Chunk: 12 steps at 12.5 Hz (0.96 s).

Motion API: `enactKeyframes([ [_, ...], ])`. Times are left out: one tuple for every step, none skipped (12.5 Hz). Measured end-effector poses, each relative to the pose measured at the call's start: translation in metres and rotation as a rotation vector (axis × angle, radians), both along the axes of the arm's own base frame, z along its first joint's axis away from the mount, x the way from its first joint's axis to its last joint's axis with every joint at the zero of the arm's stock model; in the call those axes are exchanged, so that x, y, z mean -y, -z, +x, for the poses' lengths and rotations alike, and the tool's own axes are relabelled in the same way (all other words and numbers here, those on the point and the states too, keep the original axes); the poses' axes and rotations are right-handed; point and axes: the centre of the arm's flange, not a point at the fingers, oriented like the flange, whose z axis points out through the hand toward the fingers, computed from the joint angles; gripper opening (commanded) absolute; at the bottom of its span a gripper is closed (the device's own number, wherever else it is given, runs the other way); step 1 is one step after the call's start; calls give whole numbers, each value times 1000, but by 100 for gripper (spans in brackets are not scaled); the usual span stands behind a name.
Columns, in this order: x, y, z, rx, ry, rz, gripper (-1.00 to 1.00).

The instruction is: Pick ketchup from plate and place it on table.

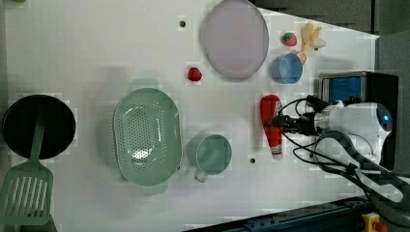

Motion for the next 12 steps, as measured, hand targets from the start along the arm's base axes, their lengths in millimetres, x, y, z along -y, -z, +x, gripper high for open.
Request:
enactKeyframes([
  [-2,4,2,21,4,2,25],
  [-4,6,5,47,2,-2,34],
  [-5,5,7,59,0,-3,54],
  [-4,4,8,63,1,-3,76],
  [-4,0,9,73,1,-4,100],
  [-5,-8,13,91,-4,-5,100],
  [-6,-18,18,107,-4,-7,100],
  [-6,-32,21,121,6,-9,100],
  [-5,-51,25,137,21,-12,100],
  [-5,-73,32,139,42,-13,100],
  [-5,-98,38,133,81,-13,100],
  [-7,-127,44,140,130,-11,100],
])
